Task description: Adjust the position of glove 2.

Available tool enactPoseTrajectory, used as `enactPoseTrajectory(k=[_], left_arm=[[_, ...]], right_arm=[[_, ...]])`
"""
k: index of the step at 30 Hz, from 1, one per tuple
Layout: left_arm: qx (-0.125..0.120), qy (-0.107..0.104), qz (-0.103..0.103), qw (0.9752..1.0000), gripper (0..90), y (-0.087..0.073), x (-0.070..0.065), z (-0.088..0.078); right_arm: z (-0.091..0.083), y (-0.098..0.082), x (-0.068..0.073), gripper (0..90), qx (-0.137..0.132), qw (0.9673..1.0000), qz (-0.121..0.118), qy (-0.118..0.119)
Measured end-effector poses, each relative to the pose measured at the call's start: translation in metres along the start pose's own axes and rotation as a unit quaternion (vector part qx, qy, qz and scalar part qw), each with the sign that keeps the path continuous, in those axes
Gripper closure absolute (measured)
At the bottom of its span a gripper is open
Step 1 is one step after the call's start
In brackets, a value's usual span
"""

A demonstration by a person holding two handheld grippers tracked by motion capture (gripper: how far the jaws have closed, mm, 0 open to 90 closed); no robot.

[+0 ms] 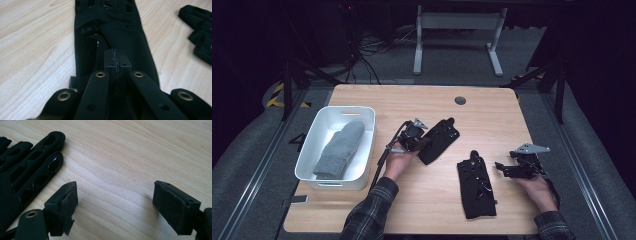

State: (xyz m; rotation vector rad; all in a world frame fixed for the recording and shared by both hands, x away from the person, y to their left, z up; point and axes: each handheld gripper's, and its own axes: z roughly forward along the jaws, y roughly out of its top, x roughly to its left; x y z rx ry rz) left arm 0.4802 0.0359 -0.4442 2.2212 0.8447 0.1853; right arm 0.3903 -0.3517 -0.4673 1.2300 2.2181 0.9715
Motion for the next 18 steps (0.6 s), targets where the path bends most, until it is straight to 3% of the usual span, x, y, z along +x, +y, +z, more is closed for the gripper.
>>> enactPoseTrajectory(k=[4,6,14,18], left_arm=[[0.015,-0.002,0.003,0.9999,89.8,-0.001,0.003,0.012],[0.012,-0.01,-0.005,0.9999,89.9,-0.002,0.005,0.011],[0.023,-0.025,0.012,0.9994,90.0,-0.01,-0.002,0.003],[0.027,-0.046,0.015,0.9984,90.0,-0.018,-0.01,-0.003]], right_arm=[[0.0,0.0,0.0,20.8,0.0,1.0,0.0,0.0],[0.0,0.0,0.0,20.8,0.0,1.0,0.0,0.0],[0.0,0.0,0.0,20.8,0.0,1.0,0.0,0.0],[0.0,0.0,0.0,20.8,0.0,1.0,0.0,0.0]])
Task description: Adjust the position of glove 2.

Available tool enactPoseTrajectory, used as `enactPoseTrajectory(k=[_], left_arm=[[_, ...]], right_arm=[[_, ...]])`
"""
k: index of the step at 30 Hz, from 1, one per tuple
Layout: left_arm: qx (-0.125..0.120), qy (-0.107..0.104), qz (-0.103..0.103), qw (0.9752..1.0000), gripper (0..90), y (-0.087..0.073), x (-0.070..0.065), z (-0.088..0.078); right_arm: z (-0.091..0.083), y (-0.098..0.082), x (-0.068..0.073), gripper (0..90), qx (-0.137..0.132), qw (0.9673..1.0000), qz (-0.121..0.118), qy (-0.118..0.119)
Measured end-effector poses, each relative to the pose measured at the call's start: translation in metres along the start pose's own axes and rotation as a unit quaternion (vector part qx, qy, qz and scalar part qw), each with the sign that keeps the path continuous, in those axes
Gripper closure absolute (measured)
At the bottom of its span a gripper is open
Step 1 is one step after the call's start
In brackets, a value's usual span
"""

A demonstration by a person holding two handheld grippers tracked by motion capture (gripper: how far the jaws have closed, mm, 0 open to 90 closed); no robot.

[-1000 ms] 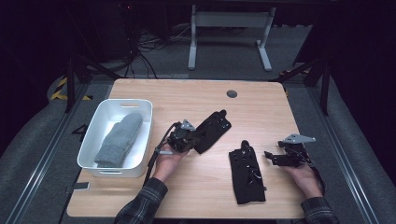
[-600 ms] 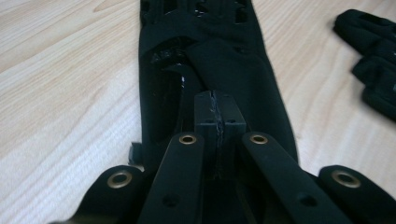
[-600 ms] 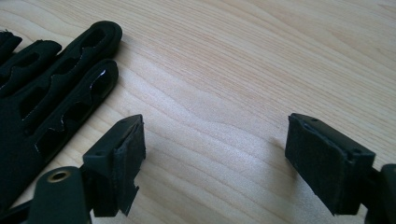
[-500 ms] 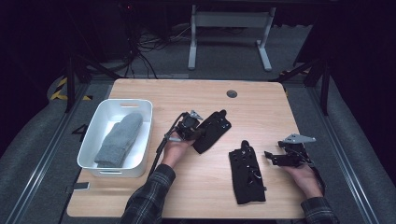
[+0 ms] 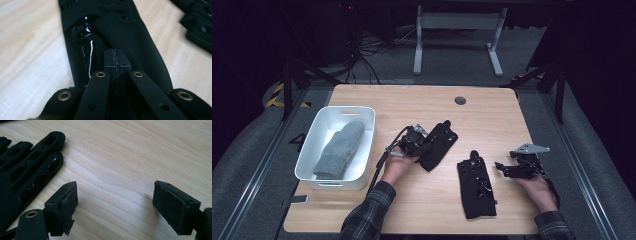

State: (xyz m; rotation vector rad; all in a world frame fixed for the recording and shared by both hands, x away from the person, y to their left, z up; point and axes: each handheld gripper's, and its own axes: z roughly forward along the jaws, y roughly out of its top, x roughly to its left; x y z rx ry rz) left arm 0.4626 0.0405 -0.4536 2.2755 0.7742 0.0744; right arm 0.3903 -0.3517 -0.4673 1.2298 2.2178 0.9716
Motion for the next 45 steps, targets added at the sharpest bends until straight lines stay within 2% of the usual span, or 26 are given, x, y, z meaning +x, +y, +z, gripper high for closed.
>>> enactPoseTrajectory(k=[4,12,17,22,23,26,27,32,33,34,37,40,43,45], left_arm=[[0.008,-0.008,0.01,0.9999,90.0,-0.008,-0.01,-0.005],[0.014,-0.033,0.014,0.9993,90.0,-0.025,-0.025,-0.016],[0.022,-0.041,0.018,0.9988,90.0,-0.034,-0.033,-0.023],[0.02,-0.049,0.023,0.9983,90.0,-0.045,-0.046,-0.028],[0.027,-0.055,0.027,0.9978,90.0,-0.047,-0.049,-0.031],[0.026,-0.054,0.032,0.9977,90.0,-0.053,-0.058,-0.033],[0.029,-0.061,0.034,0.9972,90.0,-0.054,-0.06,-0.034],[0.024,-0.069,0.032,0.9968,89.9,-0.063,-0.068,-0.038],[0.017,-0.07,0.029,0.997,89.0,-0.065,-0.068,-0.039],[0.012,-0.072,0.025,0.9971,83.3,-0.066,-0.068,-0.04],[-0.002,-0.046,0.034,0.9984,70.8,-0.064,-0.069,-0.049],[-0.035,-0.026,0.026,0.9987,63.4,-0.059,-0.065,-0.059],[-0.043,0.002,0.014,0.999,65.4,-0.056,-0.059,-0.06],[-0.038,0.02,0.0,0.9991,72.2,-0.057,-0.052,-0.056]], right_arm=[[0.0,0.0,0.0,20.9,0.0,1.0,0.0,0.0],[0.0,0.0,0.0,20.9,0.0,1.0,0.0,0.0],[0.0,0.0,0.0,20.9,0.0,1.0,0.0,-0.001],[0.0,0.0,0.0,20.9,0.0,1.0,0.001,-0.001],[0.0,0.0,0.0,20.9,0.0,1.0,0.0,-0.001],[0.0,0.0,0.0,20.9,0.0,1.0,0.0,-0.001],[0.0,0.0,0.0,20.9,0.0,1.0,0.0,-0.001],[0.0,0.0,0.0,20.9,0.0,1.0,0.001,-0.001],[0.0,0.0,0.0,20.9,0.0,1.0,0.001,-0.001],[0.0,0.0,0.0,20.9,0.0,1.0,0.001,-0.001],[0.0,0.0,0.0,20.9,0.0,1.0,0.001,-0.001],[0.0,0.0,0.0,20.9,0.0,1.0,0.001,-0.001],[0.0,0.0,0.0,20.9,0.0,1.0,0.001,-0.001],[0.0,0.0,0.0,20.9,0.0,1.0,0.001,-0.001]])
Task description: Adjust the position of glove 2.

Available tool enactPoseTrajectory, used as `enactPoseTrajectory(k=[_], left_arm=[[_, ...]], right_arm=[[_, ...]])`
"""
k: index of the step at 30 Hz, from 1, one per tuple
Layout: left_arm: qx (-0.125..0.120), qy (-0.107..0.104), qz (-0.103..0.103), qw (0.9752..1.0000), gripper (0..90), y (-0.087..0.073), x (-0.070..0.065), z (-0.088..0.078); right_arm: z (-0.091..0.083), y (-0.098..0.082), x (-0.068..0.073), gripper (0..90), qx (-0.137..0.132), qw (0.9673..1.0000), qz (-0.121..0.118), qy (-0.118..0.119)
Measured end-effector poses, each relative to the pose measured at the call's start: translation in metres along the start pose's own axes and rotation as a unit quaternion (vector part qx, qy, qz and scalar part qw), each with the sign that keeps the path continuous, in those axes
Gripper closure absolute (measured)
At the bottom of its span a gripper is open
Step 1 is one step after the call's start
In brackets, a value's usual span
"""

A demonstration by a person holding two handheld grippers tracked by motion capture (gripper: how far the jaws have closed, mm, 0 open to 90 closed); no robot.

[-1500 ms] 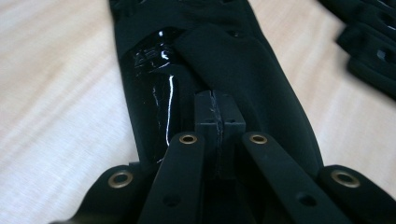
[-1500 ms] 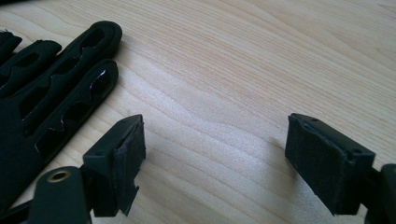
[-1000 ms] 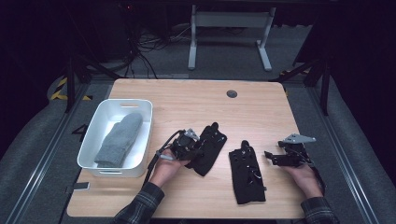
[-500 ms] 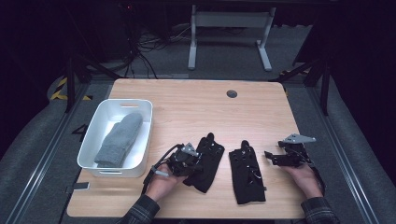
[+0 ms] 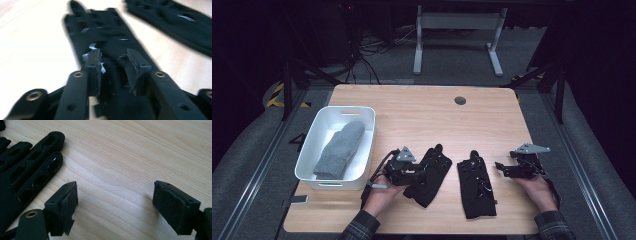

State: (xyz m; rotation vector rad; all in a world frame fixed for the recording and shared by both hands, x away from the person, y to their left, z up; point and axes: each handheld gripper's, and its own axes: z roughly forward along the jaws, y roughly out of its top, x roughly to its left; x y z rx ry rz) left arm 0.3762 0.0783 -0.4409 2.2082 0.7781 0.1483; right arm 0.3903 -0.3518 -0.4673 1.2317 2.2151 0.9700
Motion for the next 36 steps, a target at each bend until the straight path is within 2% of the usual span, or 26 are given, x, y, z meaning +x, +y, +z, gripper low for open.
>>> enactPoseTrajectory(k=[1,2,6,12,15,20,23,25,28,31,33,36], left_arm=[[0.004,0.007,-0.004,1.0,80.7,-0.001,0.002,0.002],[0.01,0.011,-0.008,0.9999,80.7,-0.001,0.004,0.004],[0.036,-0.001,-0.015,0.9992,87.9,-0.007,0.008,0.013],[0.048,-0.015,0.003,0.9987,88.6,-0.006,-0.004,0.014],[0.051,-0.03,0.007,0.9983,88.5,-0.005,-0.011,0.017],[0.057,-0.046,0.029,0.9969,88.5,-0.003,-0.023,0.023],[0.057,-0.052,0.031,0.9966,88.3,-0.002,-0.028,0.024],[0.053,-0.048,0.028,0.997,85.3,-0.002,-0.028,0.023],[0.043,-0.035,0.017,0.9983,74.5,0.0,-0.026,0.019],[0.027,-0.022,-0.003,0.9994,64.6,0.0,-0.017,0.017],[0.024,-0.022,-0.017,0.9993,61.2,0.001,-0.012,0.018],[0.025,-0.018,-0.025,0.9992,60.3,0.002,-0.008,0.023]], right_arm=[[0.0,0.0,0.0,20.9,0.0,1.0,0.0,0.0],[0.0,0.0,0.0,20.9,0.0,1.0,0.0,0.0],[0.0,0.0,0.0,20.9,0.0,1.0,0.0,0.0],[0.0,0.0,0.0,20.8,0.0,1.0,0.0,0.0],[0.0,0.0,0.0,20.9,0.0,1.0,0.0,0.0],[0.0,0.0,0.0,20.8,0.0,1.0,0.0,0.0],[0.0,0.0,0.0,20.9,0.0,1.0,0.0,0.0],[0.0,0.0,0.0,20.8,0.0,1.0,0.0,0.0],[0.0,0.0,0.0,20.9,0.0,1.0,0.0,0.0],[0.0,0.0,0.0,20.8,0.0,1.0,0.0,0.0],[0.0,0.0,0.0,20.8,0.0,1.0,0.0,0.001],[0.0,0.0,0.0,20.8,0.0,1.0,0.0,0.001]])
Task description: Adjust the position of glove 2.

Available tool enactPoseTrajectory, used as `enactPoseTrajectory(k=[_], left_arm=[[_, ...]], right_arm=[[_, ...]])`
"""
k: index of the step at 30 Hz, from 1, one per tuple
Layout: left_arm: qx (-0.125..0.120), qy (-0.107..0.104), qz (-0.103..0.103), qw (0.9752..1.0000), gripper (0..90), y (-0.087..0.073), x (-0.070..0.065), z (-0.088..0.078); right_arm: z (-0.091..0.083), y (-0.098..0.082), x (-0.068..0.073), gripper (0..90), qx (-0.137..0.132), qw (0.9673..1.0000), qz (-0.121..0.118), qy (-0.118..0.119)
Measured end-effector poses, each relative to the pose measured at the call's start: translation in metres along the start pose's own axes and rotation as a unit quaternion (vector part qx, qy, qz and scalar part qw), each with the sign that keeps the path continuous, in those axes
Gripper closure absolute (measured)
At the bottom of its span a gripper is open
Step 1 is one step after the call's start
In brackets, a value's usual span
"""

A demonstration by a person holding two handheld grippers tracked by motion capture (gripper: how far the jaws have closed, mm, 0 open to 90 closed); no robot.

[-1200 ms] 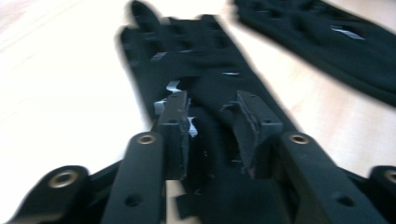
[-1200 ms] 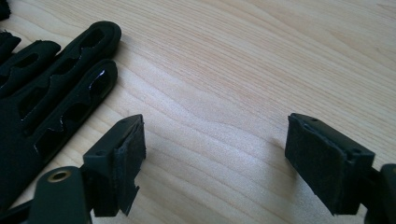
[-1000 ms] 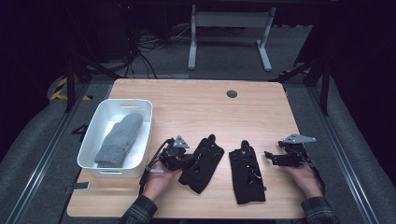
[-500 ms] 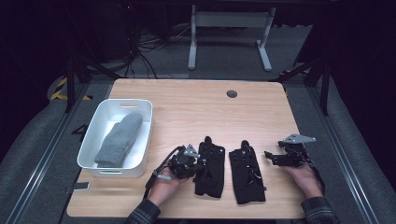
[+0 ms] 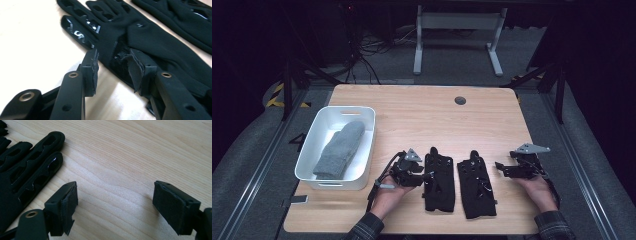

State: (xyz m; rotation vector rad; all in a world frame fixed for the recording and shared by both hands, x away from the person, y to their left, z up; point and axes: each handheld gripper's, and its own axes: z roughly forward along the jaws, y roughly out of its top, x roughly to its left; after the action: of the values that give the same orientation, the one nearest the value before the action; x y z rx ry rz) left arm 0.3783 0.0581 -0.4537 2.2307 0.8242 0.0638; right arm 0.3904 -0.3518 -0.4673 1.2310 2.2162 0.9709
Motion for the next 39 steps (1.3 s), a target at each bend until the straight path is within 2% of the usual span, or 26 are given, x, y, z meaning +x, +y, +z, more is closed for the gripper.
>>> enactPoseTrajectory(k=[5,8,12,15,18,20,21,22,25,27,29,31,39], left_arm=[[0.01,0.005,0.0,0.9999,64.0,-0.001,-0.004,0.01],[0.009,0.016,0.005,0.9998,73.1,-0.001,-0.006,0.011],[0.006,0.008,-0.004,0.9999,82.7,-0.001,-0.005,0.012],[0.005,0.008,-0.002,1.0,86.5,0.0,-0.005,0.012],[0.002,0.004,-0.01,0.9999,87.3,0.0,-0.003,0.012],[-0.002,-0.007,-0.023,0.9997,87.5,0.0,0.0,0.011],[-0.005,-0.012,-0.028,0.9995,87.5,0.0,0.001,0.01],[-0.009,-0.016,-0.032,0.9993,87.6,0.0,0.002,0.008],[-0.017,-0.027,-0.039,0.9987,87.6,0.001,0.003,0.005],[-0.02,-0.032,-0.04,0.9985,87.6,0.002,0.004,0.002],[-0.027,-0.036,-0.043,0.9981,87.6,0.002,0.004,0.001],[-0.028,-0.041,-0.043,0.9978,87.6,0.003,0.004,0.0],[-0.038,-0.05,-0.047,0.9969,87.6,0.004,0.004,-0.006]], right_arm=[[0.0,0.0,0.0,20.8,0.0,1.0,0.0,0.0],[0.0,0.0,0.0,20.8,0.0,1.0,0.0,0.0],[0.0,0.0,0.0,20.9,0.0,1.0,-0.001,0.0],[-0.001,0.0,0.0,24.0,-0.001,1.0,-0.004,0.003],[-0.003,-0.001,0.002,36.0,-0.007,0.9999,-0.011,0.008],[-0.007,0.0,0.004,51.5,-0.005,0.9997,-0.025,0.006],[-0.009,0.0,0.006,56.2,-0.004,0.9995,-0.031,0.01],[-0.012,0.001,0.008,65.2,0.0,0.9994,-0.033,0.014],[-0.02,0.001,0.015,84.2,-0.003,0.9982,-0.042,0.042],[-0.024,-0.001,0.022,89.4,0.006,0.9963,-0.051,0.069],[-0.025,-0.004,0.029,89.7,0.02,0.9933,-0.06,0.097],[-0.026,-0.008,0.035,89.8,0.033,0.9906,-0.072,0.111],[-0.032,-0.014,0.048,89.8,0.041,0.9822,-0.089,0.16]])
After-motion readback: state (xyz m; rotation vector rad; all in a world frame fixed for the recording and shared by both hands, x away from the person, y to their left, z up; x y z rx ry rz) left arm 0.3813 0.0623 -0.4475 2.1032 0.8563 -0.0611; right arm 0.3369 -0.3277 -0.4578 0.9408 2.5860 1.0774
